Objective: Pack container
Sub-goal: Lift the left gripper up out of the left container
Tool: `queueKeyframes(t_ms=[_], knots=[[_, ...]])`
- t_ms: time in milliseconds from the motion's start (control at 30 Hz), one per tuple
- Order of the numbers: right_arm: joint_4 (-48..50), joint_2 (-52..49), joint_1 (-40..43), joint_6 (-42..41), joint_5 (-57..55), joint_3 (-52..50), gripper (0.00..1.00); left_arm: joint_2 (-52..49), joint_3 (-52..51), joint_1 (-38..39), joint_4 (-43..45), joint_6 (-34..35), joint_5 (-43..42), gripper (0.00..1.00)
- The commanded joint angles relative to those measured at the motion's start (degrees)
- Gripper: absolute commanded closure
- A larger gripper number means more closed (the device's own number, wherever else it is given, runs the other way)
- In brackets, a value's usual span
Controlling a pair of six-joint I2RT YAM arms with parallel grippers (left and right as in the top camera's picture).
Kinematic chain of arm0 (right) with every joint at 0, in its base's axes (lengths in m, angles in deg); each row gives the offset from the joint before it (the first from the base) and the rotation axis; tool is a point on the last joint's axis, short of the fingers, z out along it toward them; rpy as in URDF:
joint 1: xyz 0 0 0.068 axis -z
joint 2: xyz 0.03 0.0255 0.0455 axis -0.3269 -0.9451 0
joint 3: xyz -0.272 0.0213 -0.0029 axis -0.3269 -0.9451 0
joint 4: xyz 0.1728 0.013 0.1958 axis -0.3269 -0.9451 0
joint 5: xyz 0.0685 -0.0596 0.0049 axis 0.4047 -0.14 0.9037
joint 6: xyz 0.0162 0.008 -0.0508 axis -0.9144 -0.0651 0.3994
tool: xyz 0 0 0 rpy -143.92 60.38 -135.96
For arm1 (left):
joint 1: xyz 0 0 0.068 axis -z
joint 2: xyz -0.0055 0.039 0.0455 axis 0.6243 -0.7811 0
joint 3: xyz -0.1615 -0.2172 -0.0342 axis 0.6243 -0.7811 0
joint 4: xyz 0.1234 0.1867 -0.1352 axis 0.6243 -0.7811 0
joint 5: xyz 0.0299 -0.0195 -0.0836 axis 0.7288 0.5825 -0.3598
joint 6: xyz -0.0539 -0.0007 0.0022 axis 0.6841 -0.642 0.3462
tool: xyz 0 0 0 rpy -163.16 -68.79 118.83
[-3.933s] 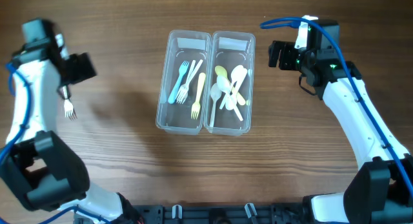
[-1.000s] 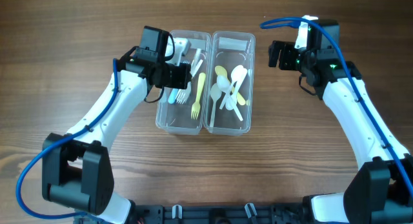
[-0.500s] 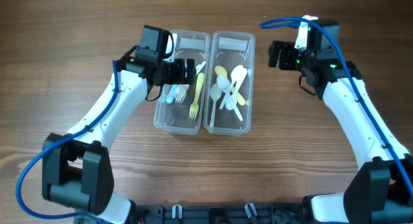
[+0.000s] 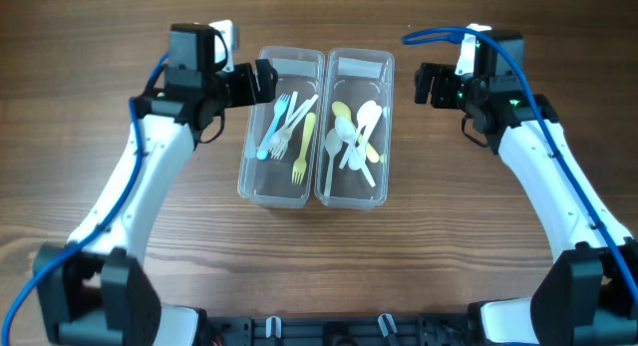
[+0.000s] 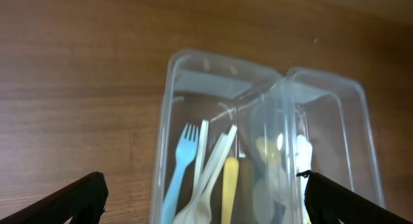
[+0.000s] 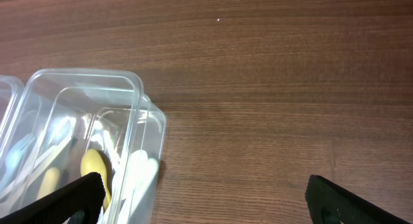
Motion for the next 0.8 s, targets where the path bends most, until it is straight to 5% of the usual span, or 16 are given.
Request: queueKeyframes(t_ms=[0, 767], knots=[[0.24, 0.28, -0.20, 0.59, -0.76, 0.07, 0.00, 2.60, 0.09, -2.16, 0.07, 0.94, 9.49, 0.00], [0.15, -0.02, -0.20, 0.57, -0.76, 0.02, 0.00, 2.58, 0.09, -4.28, -1.20, 0.94, 11.47, 0.00]])
